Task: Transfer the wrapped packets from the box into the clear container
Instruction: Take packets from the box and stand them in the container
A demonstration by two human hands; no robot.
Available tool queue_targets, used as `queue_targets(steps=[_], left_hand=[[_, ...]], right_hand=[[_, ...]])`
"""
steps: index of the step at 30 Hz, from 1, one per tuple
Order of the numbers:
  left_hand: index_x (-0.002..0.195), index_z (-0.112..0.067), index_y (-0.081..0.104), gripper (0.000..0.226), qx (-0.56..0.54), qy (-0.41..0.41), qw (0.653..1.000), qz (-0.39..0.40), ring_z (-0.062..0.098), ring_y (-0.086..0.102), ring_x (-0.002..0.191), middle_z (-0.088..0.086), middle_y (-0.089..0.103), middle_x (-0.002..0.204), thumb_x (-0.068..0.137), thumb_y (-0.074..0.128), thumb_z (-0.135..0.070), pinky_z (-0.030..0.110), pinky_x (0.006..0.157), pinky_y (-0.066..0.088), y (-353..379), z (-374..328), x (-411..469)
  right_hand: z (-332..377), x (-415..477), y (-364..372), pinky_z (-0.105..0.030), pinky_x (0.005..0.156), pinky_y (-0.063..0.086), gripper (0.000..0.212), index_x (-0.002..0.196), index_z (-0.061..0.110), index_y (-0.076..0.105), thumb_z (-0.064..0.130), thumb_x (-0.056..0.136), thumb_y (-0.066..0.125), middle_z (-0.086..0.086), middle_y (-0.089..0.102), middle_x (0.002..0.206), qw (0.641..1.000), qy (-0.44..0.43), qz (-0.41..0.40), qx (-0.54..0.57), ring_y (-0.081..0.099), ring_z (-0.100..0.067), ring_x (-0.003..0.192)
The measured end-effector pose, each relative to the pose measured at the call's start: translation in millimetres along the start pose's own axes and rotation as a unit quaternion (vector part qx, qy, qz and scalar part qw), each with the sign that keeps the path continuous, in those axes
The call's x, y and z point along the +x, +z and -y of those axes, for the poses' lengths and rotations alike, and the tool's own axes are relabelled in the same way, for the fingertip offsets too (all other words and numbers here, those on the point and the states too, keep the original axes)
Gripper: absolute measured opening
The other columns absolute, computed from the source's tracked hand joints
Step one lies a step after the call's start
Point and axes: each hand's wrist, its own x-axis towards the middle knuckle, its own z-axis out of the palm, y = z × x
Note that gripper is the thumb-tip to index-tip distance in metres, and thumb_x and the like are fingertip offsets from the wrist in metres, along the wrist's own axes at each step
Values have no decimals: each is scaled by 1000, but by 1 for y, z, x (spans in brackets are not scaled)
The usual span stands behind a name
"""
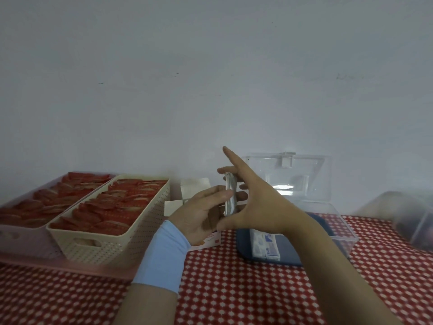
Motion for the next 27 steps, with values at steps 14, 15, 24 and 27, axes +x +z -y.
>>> queue_targets(steps=[14, 15, 24, 27], left_hand=[[124, -1, 56, 40, 68, -26, 996, 44, 32, 73, 92, 16, 73, 106, 88, 55, -18, 37, 68, 62, 3, -7, -9], [119, -2, 59, 34, 97, -23, 995, 25, 33, 72, 96, 18, 72, 107, 90, 57, -19, 38, 70, 62, 6, -11, -9], [89, -23, 68, 8, 471, 96, 860, -171, 15, 72, 77, -4, 75, 82, 83, 74, -22, 31, 70, 60, 21, -9, 6], [99, -19, 71, 13, 427, 88, 884, -167, 12, 72, 74, -1, 76, 88, 86, 73, -18, 25, 62, 58, 25, -3, 9]], right_hand=[[-11, -3, -18, -32, 84, 59, 14, 103, 2, 76, 4, 93, 66, -7, 77, 87, 964, 121, -94, 218, 73, -19, 81], [-13, -3, -20, -35, 85, 60, 13, 101, 2, 76, 4, 93, 67, -7, 77, 85, 963, 125, -103, 217, 73, -21, 80], [-13, -5, -25, -34, 81, 61, 10, 96, 6, 77, 6, 93, 68, -15, 76, 89, 956, 140, -175, 187, 68, -19, 75], [-14, -10, -28, -34, 77, 60, 11, 99, 9, 77, 7, 93, 68, -13, 76, 86, 947, 164, -181, 210, 66, -16, 70]])
